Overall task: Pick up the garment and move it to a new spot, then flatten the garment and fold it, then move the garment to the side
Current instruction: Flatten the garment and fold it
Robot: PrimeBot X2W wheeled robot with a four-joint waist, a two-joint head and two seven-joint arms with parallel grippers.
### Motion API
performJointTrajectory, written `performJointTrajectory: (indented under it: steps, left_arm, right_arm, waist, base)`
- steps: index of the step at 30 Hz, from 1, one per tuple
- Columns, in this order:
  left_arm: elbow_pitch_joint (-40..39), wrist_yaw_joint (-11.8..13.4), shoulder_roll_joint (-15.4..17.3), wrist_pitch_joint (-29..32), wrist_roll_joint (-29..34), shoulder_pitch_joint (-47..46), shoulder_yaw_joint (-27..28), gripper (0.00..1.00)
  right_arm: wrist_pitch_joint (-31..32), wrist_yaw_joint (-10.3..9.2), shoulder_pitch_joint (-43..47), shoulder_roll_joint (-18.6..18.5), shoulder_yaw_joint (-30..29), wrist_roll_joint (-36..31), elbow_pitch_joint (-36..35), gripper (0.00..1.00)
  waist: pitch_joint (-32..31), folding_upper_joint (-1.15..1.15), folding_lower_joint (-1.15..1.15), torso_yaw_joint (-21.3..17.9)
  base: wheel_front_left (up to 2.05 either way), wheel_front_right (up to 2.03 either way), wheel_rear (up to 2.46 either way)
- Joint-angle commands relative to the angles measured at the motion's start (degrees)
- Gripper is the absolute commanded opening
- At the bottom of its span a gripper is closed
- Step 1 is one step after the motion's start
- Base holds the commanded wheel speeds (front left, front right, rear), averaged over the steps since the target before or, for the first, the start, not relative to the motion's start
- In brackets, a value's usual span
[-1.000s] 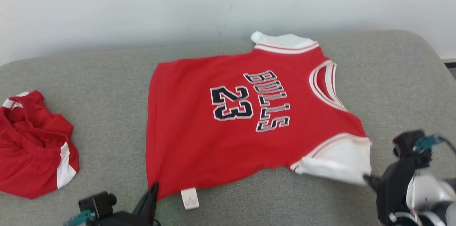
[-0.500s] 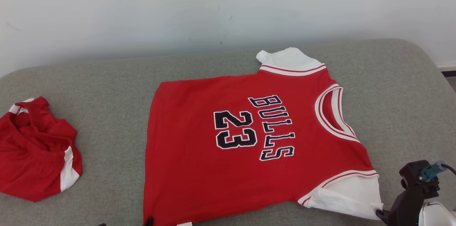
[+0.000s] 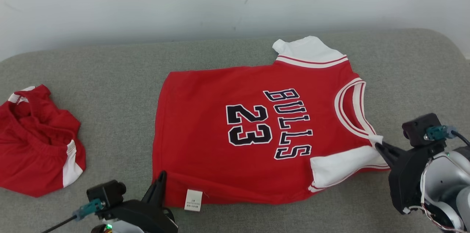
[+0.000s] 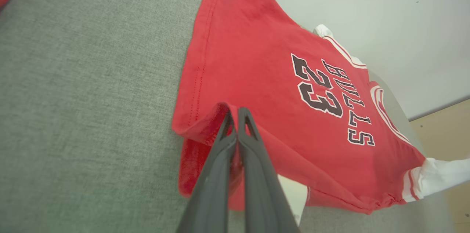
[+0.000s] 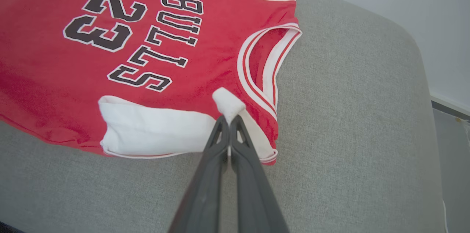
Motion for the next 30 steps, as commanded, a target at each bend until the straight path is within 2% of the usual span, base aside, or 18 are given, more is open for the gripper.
performJointTrajectory:
  steps: [1, 8, 14, 26, 30]
  left_arm:
    - [0.43, -0.02, -0.25, 0.19, 0.37, -1.09, 0.24, 0.0]
    - [4.71, 1.99, -1.12, 0.22, 3.31, -8.45, 0.07, 0.0]
    - [8.2, 1.63, -1.93, -0.38, 4.77, -13.38, 0.01, 0.0]
    - [11.67, 1.14, -2.99, -1.62, 5.08, -15.97, 0.39, 0.0]
    - [11.63, 0.81, -3.48, -2.27, 4.6, -15.16, 0.67, 0.0]
  right_arm:
    - [-0.91, -0.13, -1.03, -0.45, 0.47, -0.28, 0.68, 0.0]
    - [-9.95, -0.13, -11.4, -0.82, 4.7, -0.86, 9.35, 0.0]
    - [-17.18, -0.13, -17.58, 0.12, 6.92, -3.28, 15.79, 0.0]
    - [-28.44, -0.13, -23.98, 3.39, 4.16, -7.77, 23.45, 0.0]
    - [-29.47, -0.13, -24.54, 4.8, 3.38, -8.82, 25.82, 0.0]
  waist:
    - [0.89, 0.0, 0.0, 0.31]
    - [4.73, 0.0, 0.0, 0.29]
    - [7.75, 0.0, 0.0, 0.3]
    - [10.62, 0.0, 0.0, 0.99]
    - [10.96, 0.0, 0.0, 1.69]
  base:
    - [0.0, 0.0, 0.0]
    - [0.0, 0.0, 0.0]
    - [0.0, 0.0, 0.0]
    - [0.0, 0.0, 0.0]
    - [0.0, 0.0, 0.0]
